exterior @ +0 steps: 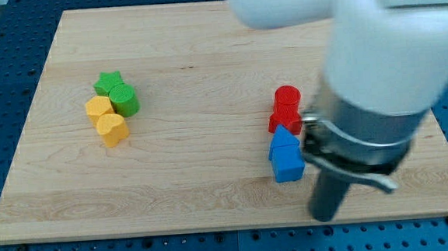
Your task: Separate the blue cube from the triangle
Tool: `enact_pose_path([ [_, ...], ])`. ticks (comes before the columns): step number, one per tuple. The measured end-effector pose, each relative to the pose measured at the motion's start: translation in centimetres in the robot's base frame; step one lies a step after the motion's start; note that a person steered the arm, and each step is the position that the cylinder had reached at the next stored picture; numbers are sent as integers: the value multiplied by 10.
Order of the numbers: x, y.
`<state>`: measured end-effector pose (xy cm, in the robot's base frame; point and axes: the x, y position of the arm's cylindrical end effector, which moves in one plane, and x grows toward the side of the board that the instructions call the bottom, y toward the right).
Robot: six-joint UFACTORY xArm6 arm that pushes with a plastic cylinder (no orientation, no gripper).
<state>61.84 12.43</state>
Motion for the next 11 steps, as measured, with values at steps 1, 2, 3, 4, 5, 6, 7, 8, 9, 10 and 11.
enact_pose_path([
  [1, 0, 26],
  [2, -22, 23],
  [3, -28, 0],
  [4, -39, -33],
  [5, -44, -10],
  [6, -49, -17],
  [7, -61, -62],
  [8, -64, -67],
  [9, -64, -69],
  [10, -72, -88],
  [11, -72, -91],
])
